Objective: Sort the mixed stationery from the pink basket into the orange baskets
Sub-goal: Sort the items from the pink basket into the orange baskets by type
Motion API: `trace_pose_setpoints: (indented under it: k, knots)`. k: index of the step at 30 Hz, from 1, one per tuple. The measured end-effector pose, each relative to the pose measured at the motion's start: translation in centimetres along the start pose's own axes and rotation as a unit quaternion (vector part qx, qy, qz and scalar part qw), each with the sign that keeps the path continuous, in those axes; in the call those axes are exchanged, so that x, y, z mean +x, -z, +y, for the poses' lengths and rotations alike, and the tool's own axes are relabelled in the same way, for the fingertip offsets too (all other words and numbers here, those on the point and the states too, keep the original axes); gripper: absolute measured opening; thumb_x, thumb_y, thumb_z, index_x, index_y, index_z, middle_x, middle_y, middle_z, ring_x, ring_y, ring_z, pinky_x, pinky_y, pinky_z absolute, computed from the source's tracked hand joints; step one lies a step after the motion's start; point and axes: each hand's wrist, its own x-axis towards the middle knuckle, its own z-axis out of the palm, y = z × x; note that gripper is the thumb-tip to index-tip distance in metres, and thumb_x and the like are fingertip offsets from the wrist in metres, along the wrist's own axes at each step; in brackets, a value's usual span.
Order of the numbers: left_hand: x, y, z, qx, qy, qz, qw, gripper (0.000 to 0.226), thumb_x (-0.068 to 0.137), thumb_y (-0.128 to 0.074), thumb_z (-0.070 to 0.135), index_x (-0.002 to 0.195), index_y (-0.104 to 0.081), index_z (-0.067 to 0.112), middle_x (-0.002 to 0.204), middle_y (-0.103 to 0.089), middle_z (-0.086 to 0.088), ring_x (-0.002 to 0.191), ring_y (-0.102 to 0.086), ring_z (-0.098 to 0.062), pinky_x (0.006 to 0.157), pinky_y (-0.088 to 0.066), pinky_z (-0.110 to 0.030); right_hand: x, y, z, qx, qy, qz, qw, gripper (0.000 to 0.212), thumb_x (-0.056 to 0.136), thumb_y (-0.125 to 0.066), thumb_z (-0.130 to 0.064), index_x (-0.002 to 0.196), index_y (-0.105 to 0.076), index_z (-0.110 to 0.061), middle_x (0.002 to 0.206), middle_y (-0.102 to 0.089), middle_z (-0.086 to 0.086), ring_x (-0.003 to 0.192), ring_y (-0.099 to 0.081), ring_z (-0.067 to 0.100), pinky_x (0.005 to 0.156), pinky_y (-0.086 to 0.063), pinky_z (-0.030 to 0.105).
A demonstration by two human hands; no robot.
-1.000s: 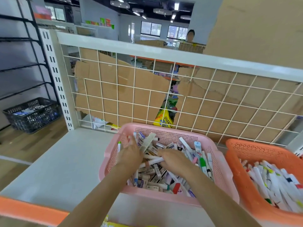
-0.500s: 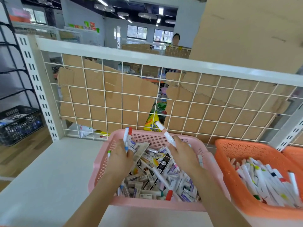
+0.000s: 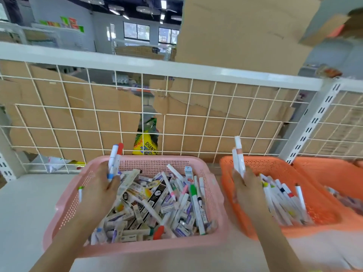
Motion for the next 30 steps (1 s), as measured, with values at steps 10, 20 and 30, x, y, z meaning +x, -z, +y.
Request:
trace_pose_setpoints:
  k: [10,20,30]
  knots:
    - [-0.8,-6.3,6.7,-0.041,-0.042,-0.014,0.998,0.008,0.094,-0.047,0.006,0.091,-0.041,0.011,0.057,-0.05,-0.019,0.046,-0.042,-0.028,0.048,-0.034,-0.037,1.7,9.4,6.6,-0.045,-0.012,0.018,0.999,0.016,0.097,-0.046,-0.021,0.085,-0.04,-0.012,0.058,-0.048,0.011,0.051,-0.05,0.031,0.051,-0.047,0.045]
    - [-2.4,-17.5,15.9,-0.162,-0.057,-0.115,0.978,0.021,0.092,-0.047,0.004,0.087,-0.045,0.024,0.054,-0.045,-0.002,0.04,-0.042,-0.008,0.044,-0.037,-0.027,3.9,14.5,12.7,-0.082,0.002,-0.037,0.996,0.048,0.096,-0.045,-0.011,0.142,-0.036,-0.023,0.079,-0.063,0.004,0.064,-0.062,0.013,0.064,-0.054,0.036]
    - [-4.7,-27.3,20.4,-0.113,-0.001,-0.253,0.961,0.082,0.091,-0.048,-0.001,0.149,0.002,0.025,0.126,-0.051,-0.009,0.08,-0.063,-0.01,0.055,-0.044,-0.008,5.6,15.4,14.3,-0.234,0.031,-0.237,0.943,0.067,0.099,-0.034,-0.007,0.147,0.012,-0.015,0.158,-0.008,0.002,0.138,-0.031,0.015,0.099,-0.026,0.01]
